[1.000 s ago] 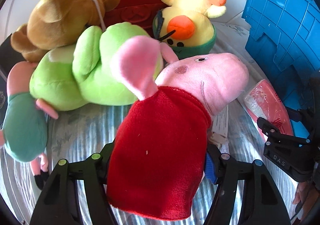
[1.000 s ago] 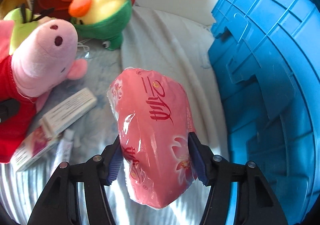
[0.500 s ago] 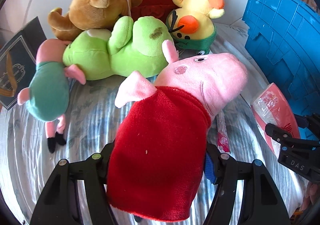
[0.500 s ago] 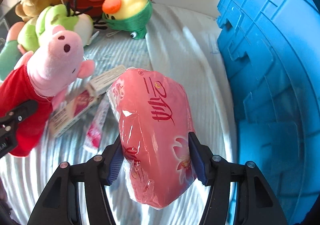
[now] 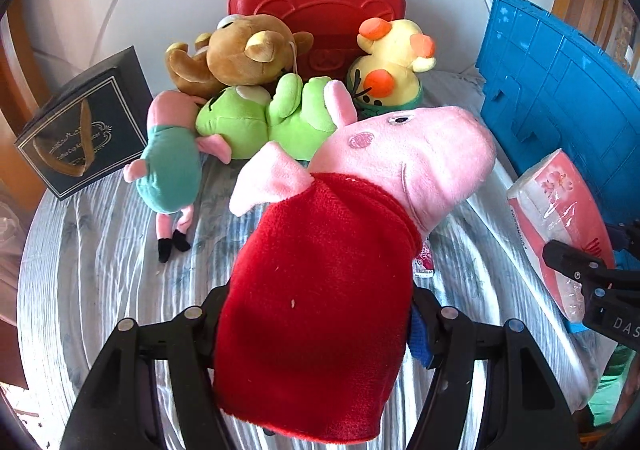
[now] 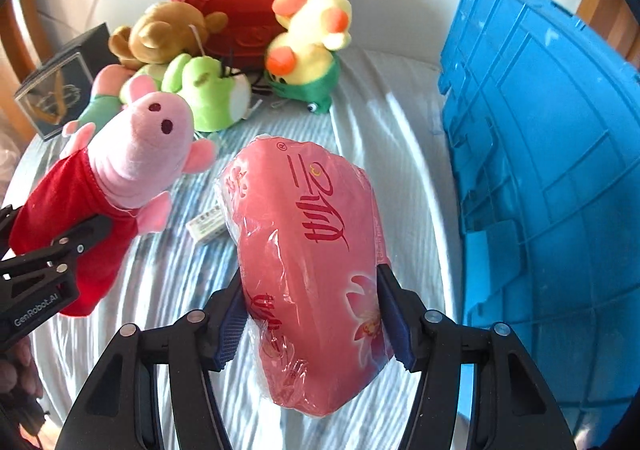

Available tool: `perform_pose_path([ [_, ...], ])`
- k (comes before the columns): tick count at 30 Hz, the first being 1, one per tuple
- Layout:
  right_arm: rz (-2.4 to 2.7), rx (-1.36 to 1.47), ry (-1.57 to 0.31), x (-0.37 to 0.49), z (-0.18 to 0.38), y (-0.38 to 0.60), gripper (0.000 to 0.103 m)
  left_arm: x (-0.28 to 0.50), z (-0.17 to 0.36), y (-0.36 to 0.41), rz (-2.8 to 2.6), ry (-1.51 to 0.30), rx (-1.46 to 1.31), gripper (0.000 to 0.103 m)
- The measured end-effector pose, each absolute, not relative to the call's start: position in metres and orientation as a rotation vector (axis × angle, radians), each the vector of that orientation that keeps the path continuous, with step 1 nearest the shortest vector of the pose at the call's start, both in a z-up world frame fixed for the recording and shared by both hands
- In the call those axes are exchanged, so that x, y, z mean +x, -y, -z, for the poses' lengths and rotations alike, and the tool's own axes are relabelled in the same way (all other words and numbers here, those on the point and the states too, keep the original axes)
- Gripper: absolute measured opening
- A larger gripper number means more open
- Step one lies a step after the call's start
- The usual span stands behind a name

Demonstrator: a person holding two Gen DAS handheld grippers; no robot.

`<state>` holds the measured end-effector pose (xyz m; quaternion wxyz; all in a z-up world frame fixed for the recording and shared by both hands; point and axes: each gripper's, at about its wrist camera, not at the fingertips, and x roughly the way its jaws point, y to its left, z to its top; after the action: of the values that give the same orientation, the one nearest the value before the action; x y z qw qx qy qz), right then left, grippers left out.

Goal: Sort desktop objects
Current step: 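Lift both held items and carry them over the blue crate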

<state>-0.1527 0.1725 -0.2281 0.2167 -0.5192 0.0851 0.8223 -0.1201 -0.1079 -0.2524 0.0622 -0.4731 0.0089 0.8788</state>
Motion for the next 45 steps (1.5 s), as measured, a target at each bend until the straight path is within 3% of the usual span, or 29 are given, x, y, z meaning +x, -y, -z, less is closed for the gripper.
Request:
perform_pose_path([
  [25,-2.509,-1.300,-0.263,-0.079,0.105,-0.135,0.060,-0.030,0.131,0.115,-2.833,-0.060,-1.285,0.066],
  [45,-2.630,-1.126,-0.291,-0.015,0.020,-0.159,0.061,0.006,0.044,0.064,-2.887,-0.106,-1.183,0.066],
])
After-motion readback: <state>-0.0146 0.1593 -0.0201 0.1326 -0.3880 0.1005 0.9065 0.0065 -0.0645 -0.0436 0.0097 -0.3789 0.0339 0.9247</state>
